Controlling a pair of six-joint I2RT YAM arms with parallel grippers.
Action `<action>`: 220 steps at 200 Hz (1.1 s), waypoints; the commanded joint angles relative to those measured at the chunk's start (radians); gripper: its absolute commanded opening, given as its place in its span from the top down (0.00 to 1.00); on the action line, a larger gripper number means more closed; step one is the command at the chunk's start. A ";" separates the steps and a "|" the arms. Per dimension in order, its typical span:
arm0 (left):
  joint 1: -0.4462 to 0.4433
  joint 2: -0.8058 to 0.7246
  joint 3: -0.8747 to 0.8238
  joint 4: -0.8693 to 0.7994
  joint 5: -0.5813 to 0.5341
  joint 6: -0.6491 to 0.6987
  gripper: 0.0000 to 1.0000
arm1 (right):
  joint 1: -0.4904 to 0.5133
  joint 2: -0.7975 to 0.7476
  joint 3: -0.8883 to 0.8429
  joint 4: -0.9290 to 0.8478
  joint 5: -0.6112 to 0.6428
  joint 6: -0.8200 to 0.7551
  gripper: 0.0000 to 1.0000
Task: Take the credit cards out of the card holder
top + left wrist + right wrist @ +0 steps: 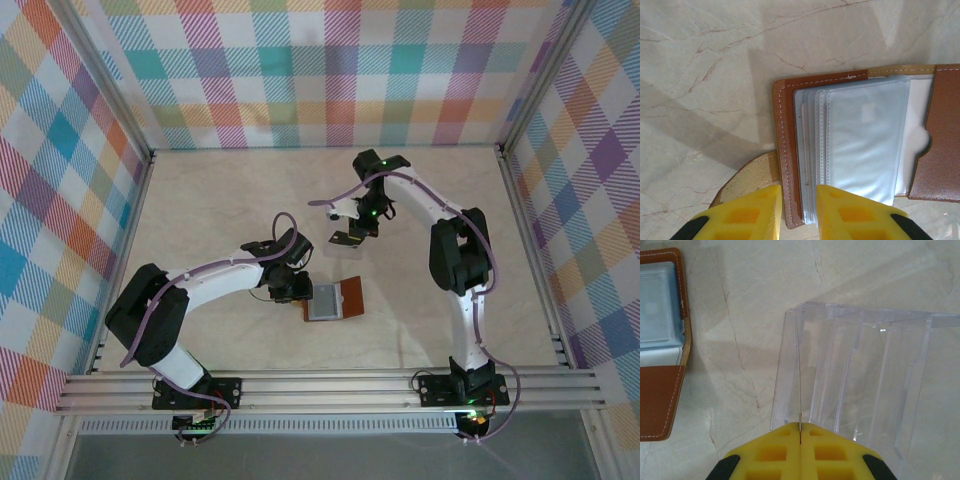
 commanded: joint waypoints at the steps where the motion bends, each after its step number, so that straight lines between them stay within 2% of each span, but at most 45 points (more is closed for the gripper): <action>1: 0.009 0.002 -0.006 0.004 0.012 -0.006 0.75 | -0.015 -0.060 -0.008 -0.018 -0.046 0.012 1.00; 151: 0.009 0.023 0.011 -0.007 0.024 0.002 0.74 | 0.009 0.024 0.017 -0.019 0.009 0.026 1.00; 195: 0.009 0.022 0.010 -0.010 0.021 0.004 0.74 | 0.018 0.030 0.022 -0.013 0.016 0.028 0.92; 220: 0.009 0.020 0.008 -0.008 0.021 0.005 0.74 | 0.022 0.032 0.022 -0.008 0.021 0.032 0.80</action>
